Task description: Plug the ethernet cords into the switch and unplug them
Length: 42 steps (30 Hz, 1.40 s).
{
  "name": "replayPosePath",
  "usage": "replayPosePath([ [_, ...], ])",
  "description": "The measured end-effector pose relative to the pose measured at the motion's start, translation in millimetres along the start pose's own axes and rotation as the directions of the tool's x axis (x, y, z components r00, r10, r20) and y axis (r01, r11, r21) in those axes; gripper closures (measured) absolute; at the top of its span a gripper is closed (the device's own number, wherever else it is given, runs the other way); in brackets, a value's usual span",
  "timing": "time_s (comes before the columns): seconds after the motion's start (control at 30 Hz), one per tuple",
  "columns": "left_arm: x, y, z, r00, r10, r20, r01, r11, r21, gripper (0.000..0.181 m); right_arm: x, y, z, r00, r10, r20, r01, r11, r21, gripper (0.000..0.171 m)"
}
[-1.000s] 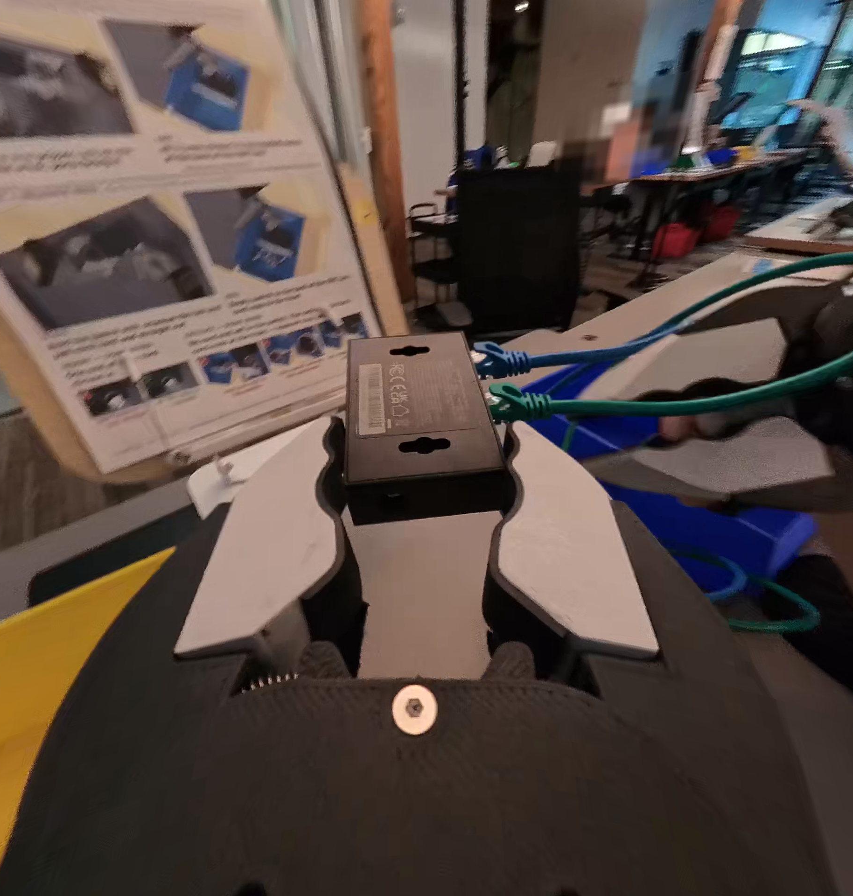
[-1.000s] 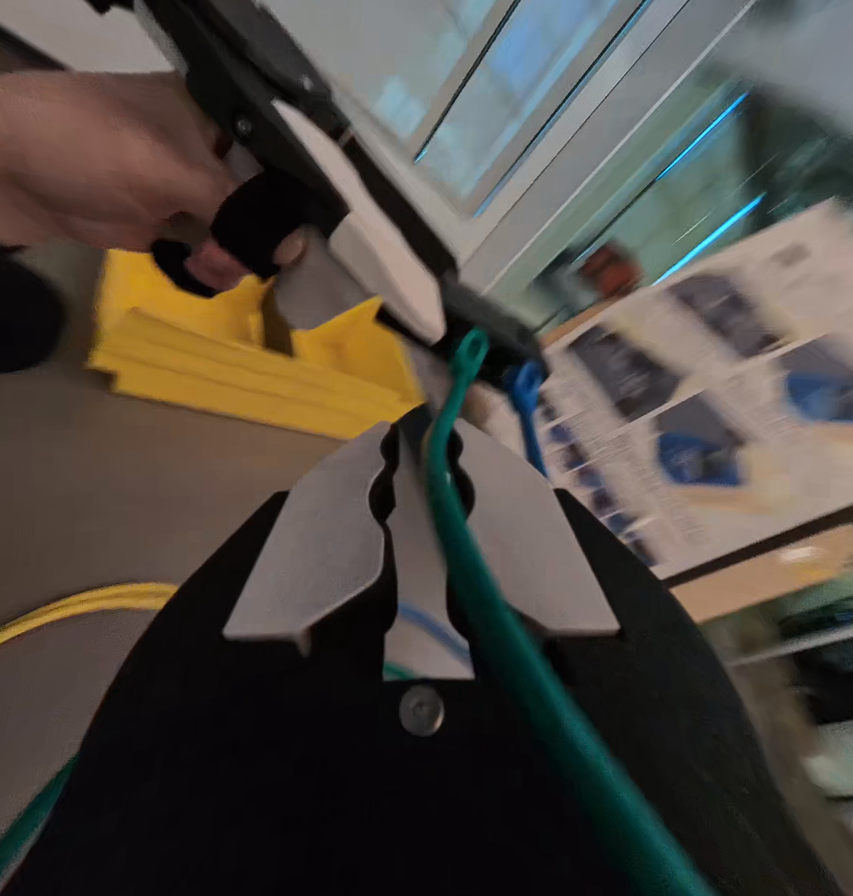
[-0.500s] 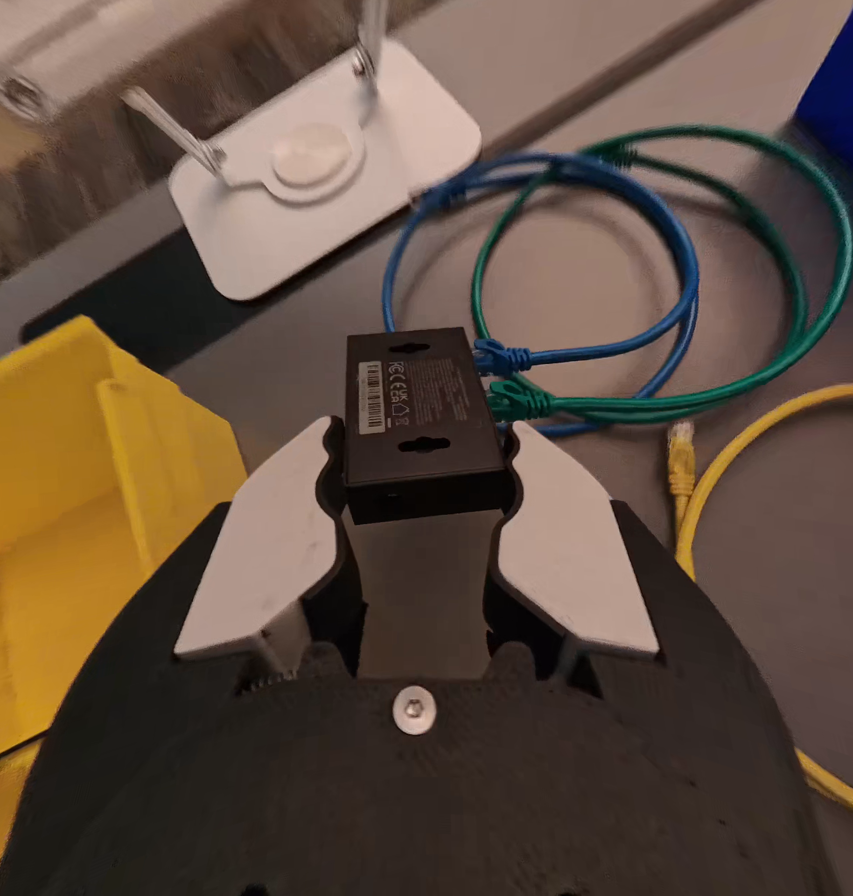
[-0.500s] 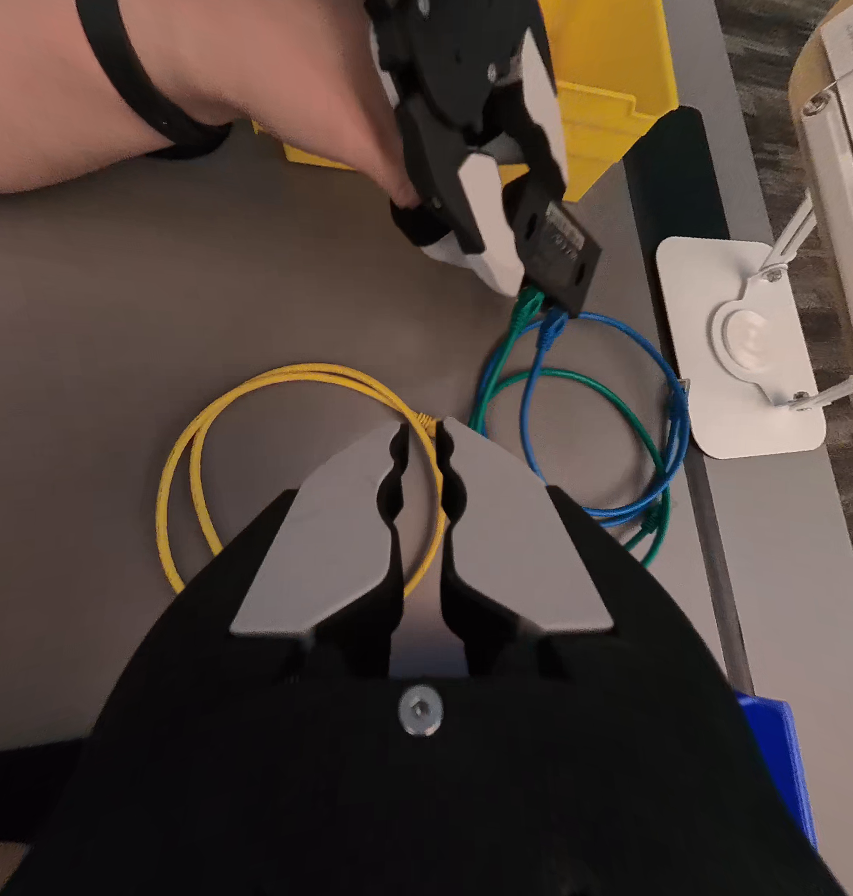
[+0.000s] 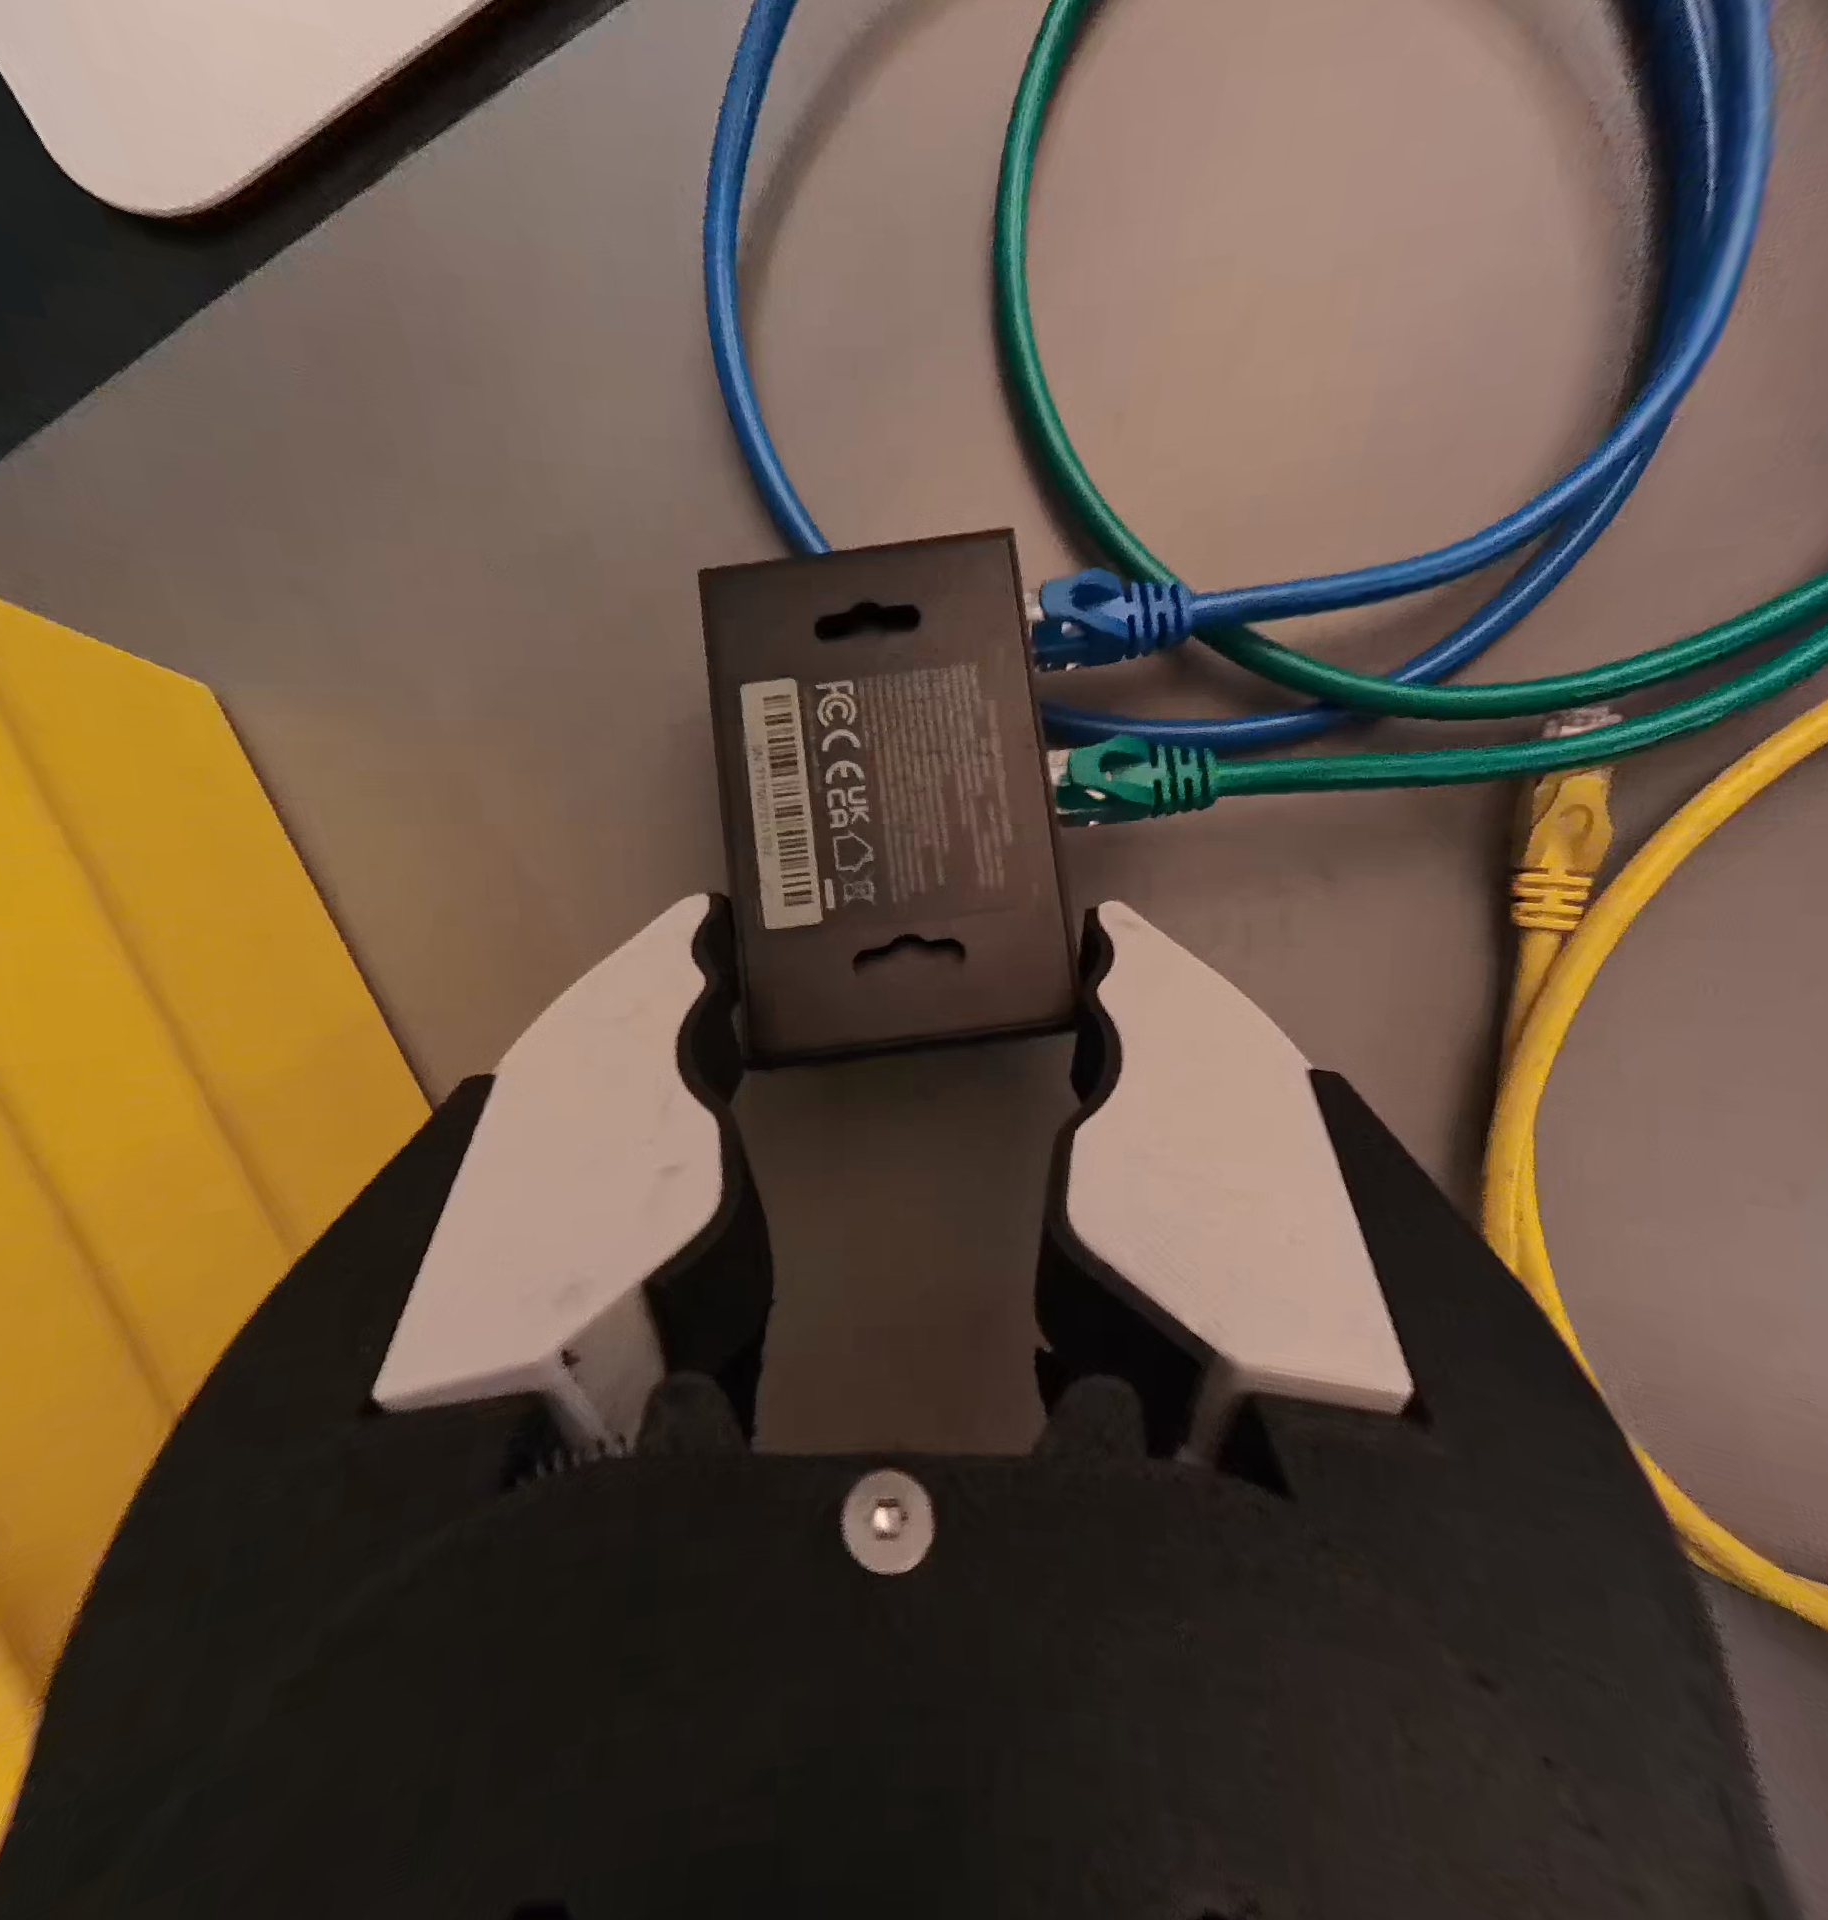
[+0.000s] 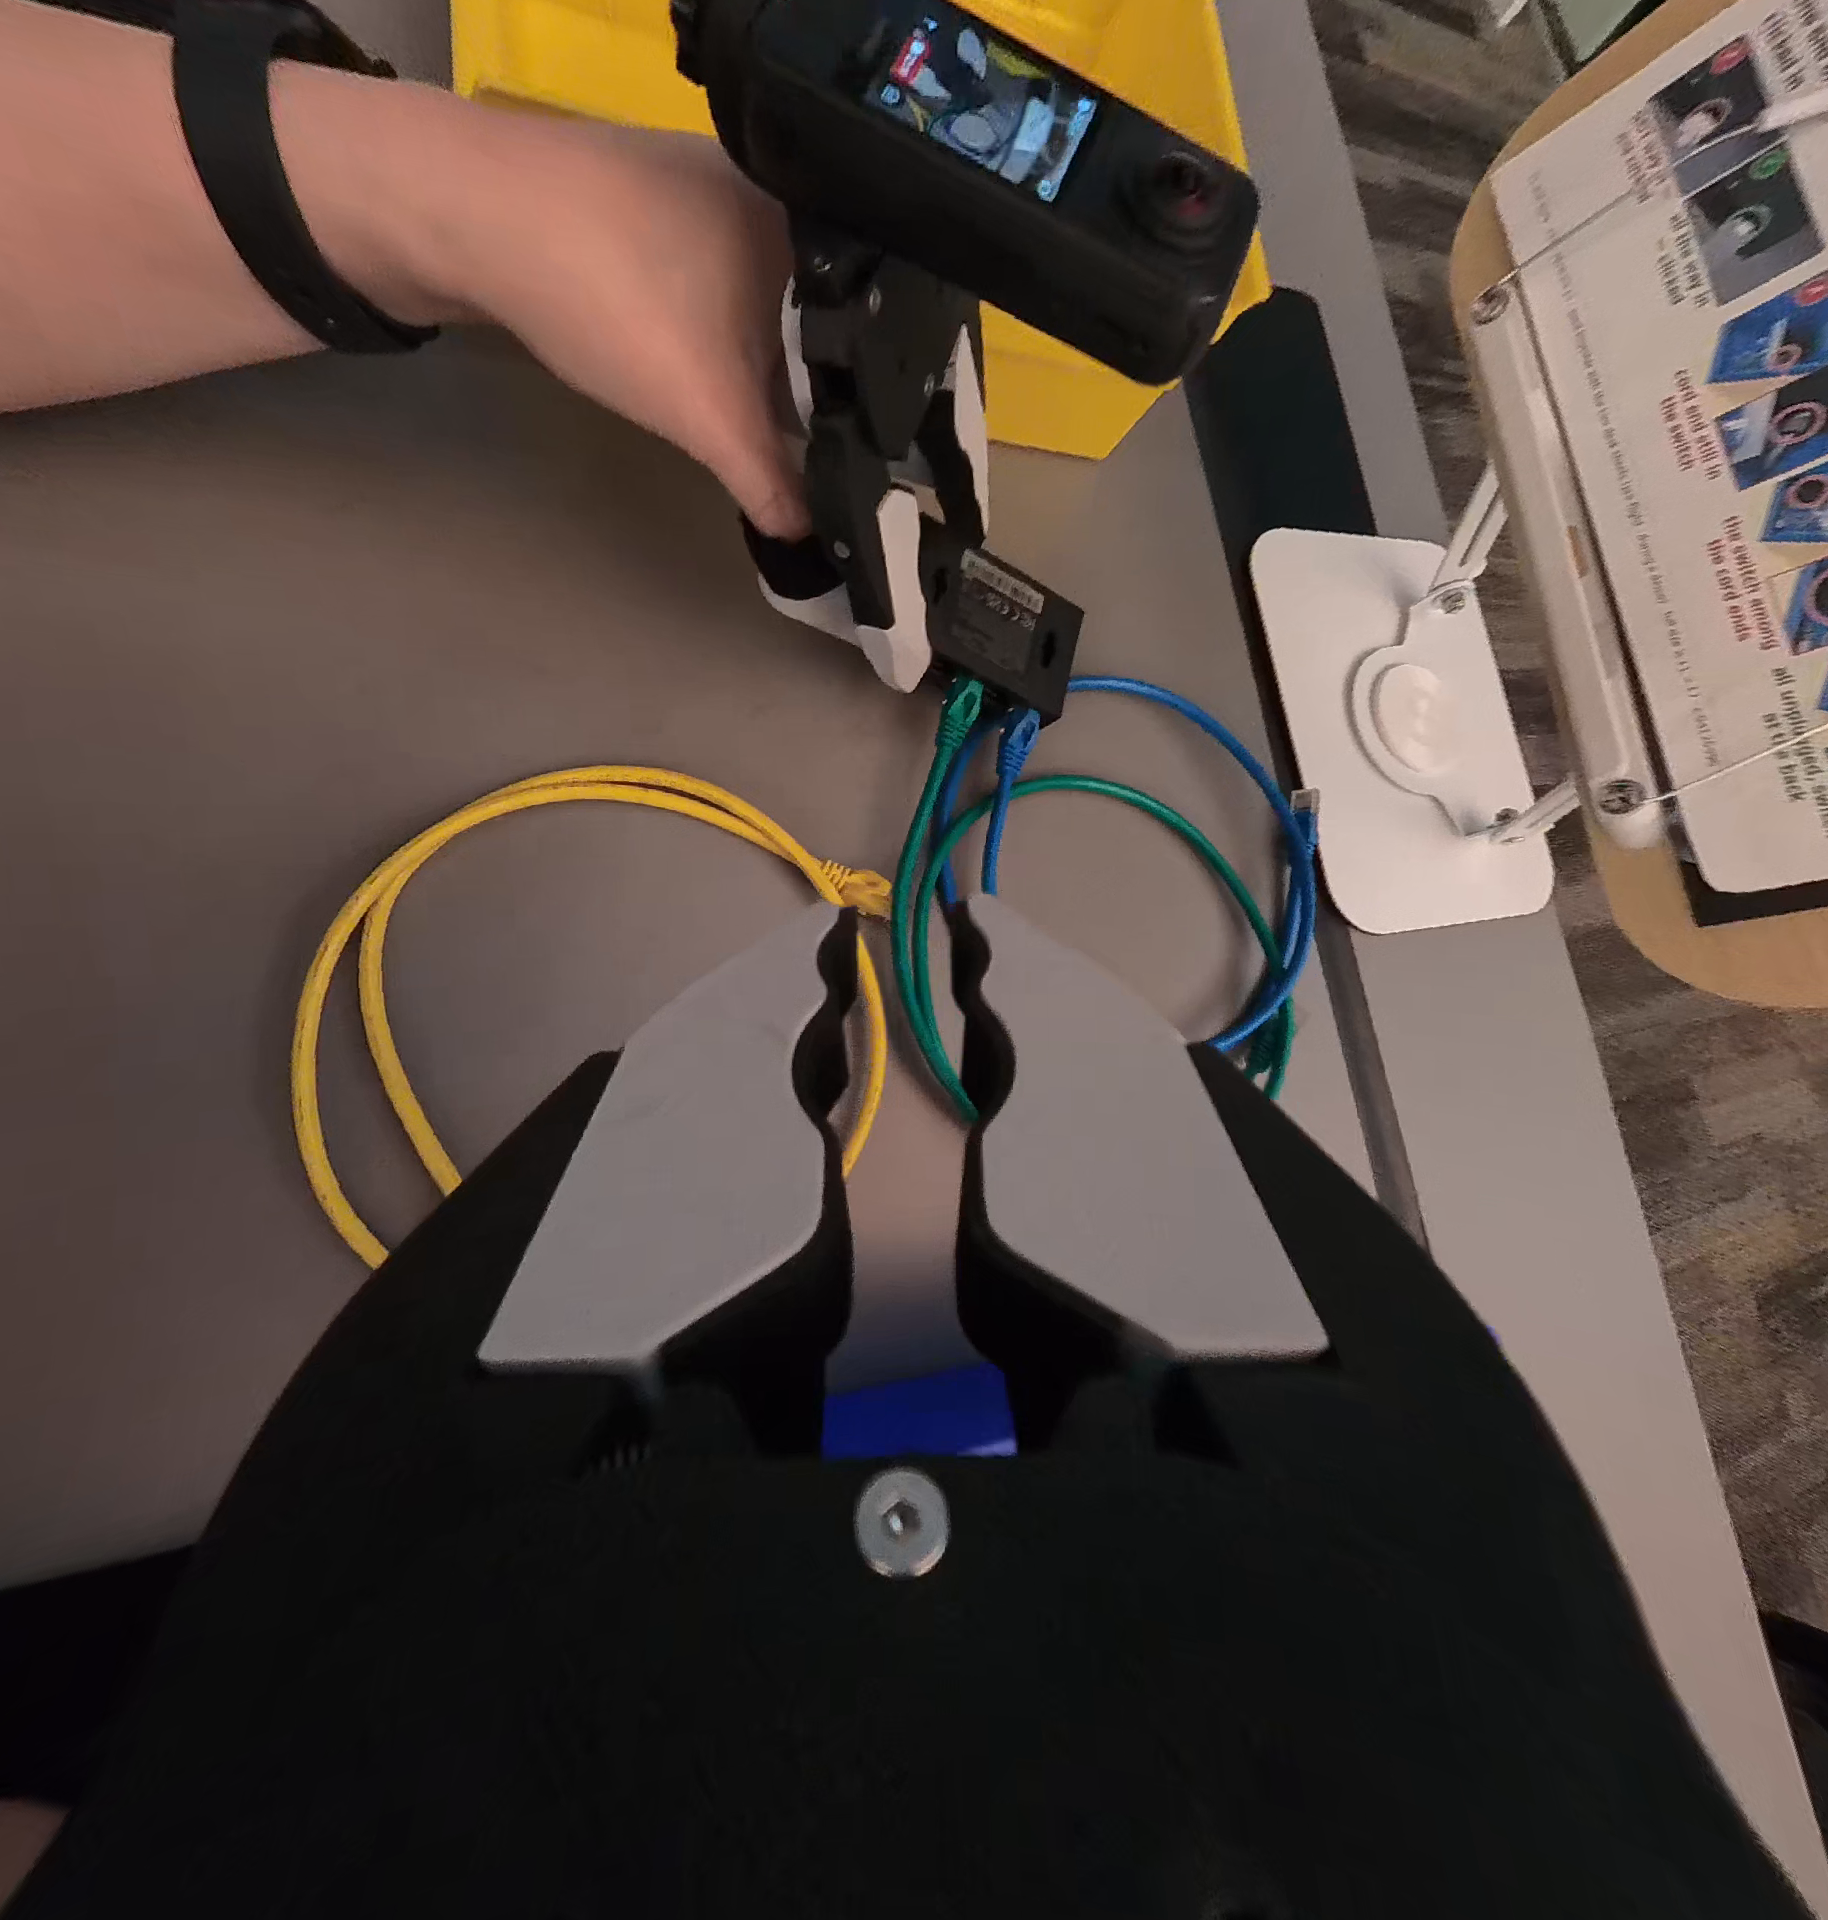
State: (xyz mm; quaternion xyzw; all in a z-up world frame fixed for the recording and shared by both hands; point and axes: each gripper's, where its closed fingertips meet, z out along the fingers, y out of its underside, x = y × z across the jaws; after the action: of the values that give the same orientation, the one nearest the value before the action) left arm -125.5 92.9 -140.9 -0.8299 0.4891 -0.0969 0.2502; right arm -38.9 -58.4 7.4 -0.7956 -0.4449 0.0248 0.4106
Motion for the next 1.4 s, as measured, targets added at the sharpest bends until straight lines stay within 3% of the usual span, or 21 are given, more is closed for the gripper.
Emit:
replayPosePath([
  [0.03, 0.2, -3.3, -2.8, 1.000, -0.005, -0.001, 0.005, 1.000, 0.013, 0.118, 1.0, -1.1, -3.8, 1.000, -0.002, -0.012, 0.002, 1.000, 0.006, 0.152],
  [0.17, -2.4, -21.4, -35.4, 0.997, 0.038, 0.066, -0.044, 0.995, 0.088, 0.106, 7.6, -9.6, -26.4, 0.996, -0.013, -0.088, 0.018, 0.998, 0.054, 0.152],
  [0.23, 17.2, -36.0, -62.3, 0.997, 0.063, 0.042, -0.069, 0.985, 0.158, 0.101, 11.7, -21.4, -46.5, 0.990, -0.019, -0.142, 0.037, 0.991, 0.128, 0.152],
  [0.3, 81.0, -52.5, -90.0, 0.974, 0.154, -0.166, -0.104, 0.955, 0.278, 0.103, 13.2, -39.8, -75.4, 0.981, -0.009, -0.192, 0.059, 0.965, 0.257, 0.152],
  [0.37, 165.3, -47.4, -108.6, 0.852, 0.307, -0.424, -0.166, 0.927, 0.336, 0.119, 11.4, -60.3, -111.2, 0.973, 0.023, -0.228, 0.076, 0.906, 0.416, 0.152],
  [0.43, 220.7, -25.8, -99.0, 0.759, 0.398, -0.515, -0.293, 0.915, 0.276, 0.123, 8.6, -77.0, -148.7, 0.965, 0.068, -0.254, 0.092, 0.818, 0.568, 0.154],
  [0.57, 258.5, 14.0, -53.0, 0.723, 0.494, -0.482, -0.505, 0.855, 0.118, 0.120, 4.2, -88.7, -196.9, 0.951, 0.130, -0.279, 0.118, 0.685, 0.719, 0.156],
  [0.83, 268.3, 38.8, -22.6, 0.704, 0.579, -0.412, -0.627, 0.778, 0.021, 0.129, 3.7, -87.8, -191.1, 0.952, 0.105, -0.287, 0.131, 0.708, 0.694, 0.156],
  [0.97, 275.3, 39.5, -24.7, 0.669, 0.618, -0.414, -0.660, 0.749, 0.051, 0.168, 1.6, -91.5, -191.1, 0.944, 0.087, -0.317, 0.166, 0.707, 0.687, 0.156],
  [1.0, 270.9, 34.3, -28.1, 0.673, 0.627, -0.393, -0.661, 0.748, 0.062, 0.168, 0.4, -94.6, -194.3, 0.941, 0.086, -0.329, 0.181, 0.692, 0.698, 0.156],
  [1.1, 250.5, -6.6, -66.7, 0.736, 0.561, -0.379, -0.518, 0.827, 0.218, 0.169, -5.9, -108.2, -208.0, 0.925, 0.081, -0.371, 0.248, 0.611, 0.752, 0.156],
  [1.2, 205.1, -56.3, -135.2, 0.797, 0.411, -0.443, -0.209, 0.875, 0.436, 0.169, -22.9, -129.7, -220.9, 0.929, 0.065, -0.364, 0.297, 0.456, 0.839, 0.161],
  [1.27, 165.5, -77.5, -180.4, 0.803, 0.321, -0.502, 0.012, 0.834, 0.552, 0.169, -30.6, -142.7, -220.0, 0.945, 0.078, -0.319, 0.270, 0.365, 0.891, 0.167],
  [1.4, 100.1, -88.8, -235.5, 0.794, 0.221, -0.566, 0.270, 0.706, 0.655, 0.170, 10.4, -141.3, -192.3, 0.879, 0.399, -0.261, 0.166, 0.257, 0.952, 0.166],
])
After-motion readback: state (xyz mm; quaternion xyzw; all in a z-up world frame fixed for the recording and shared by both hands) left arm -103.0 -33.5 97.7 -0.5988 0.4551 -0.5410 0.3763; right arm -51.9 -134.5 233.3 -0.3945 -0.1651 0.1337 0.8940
